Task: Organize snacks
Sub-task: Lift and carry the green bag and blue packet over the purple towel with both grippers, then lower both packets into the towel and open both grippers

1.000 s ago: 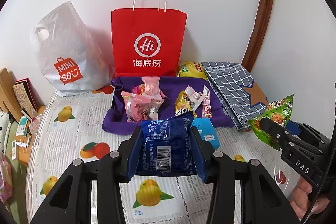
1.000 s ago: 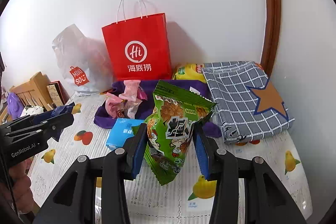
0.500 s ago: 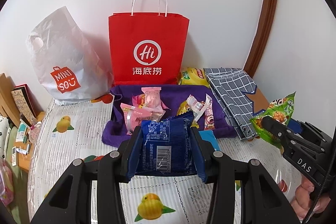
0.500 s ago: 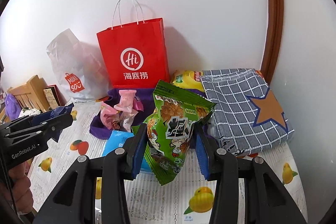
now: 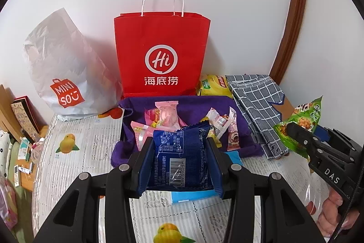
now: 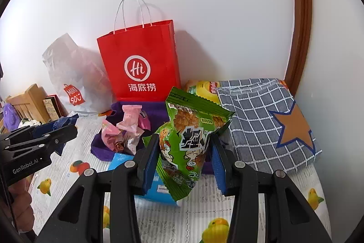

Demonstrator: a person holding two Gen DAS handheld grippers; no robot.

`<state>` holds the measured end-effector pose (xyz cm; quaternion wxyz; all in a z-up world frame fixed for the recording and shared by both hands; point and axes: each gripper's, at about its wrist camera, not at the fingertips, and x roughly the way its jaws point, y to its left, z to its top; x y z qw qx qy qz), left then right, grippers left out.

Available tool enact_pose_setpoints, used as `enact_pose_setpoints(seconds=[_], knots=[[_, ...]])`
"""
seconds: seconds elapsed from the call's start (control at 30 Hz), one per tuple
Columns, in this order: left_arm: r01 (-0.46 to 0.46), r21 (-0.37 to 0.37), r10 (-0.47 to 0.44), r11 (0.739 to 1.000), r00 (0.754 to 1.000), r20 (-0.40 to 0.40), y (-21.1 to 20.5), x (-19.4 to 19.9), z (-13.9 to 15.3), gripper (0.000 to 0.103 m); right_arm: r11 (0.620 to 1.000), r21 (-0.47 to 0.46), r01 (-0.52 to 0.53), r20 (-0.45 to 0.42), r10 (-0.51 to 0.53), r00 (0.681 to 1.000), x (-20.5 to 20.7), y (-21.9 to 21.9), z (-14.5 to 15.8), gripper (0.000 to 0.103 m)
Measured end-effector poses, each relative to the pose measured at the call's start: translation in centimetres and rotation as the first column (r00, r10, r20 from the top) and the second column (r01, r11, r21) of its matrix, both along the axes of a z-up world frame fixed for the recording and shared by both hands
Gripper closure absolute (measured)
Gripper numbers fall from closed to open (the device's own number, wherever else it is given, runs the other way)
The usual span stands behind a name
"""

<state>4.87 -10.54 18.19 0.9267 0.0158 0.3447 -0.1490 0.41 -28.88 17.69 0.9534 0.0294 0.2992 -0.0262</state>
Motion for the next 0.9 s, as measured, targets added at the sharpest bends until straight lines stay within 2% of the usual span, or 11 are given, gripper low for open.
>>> enact_pose_setpoints(seconds=[0.9], knots=[[-0.014,0.006,0.014,1.000,0.999,-0.042,-0.3,6.2,-1.6,0.061,1.000,-0.002,0.011,-0.031,-0.011,0.999,6.0,-1.7,-1.3,0.060]])
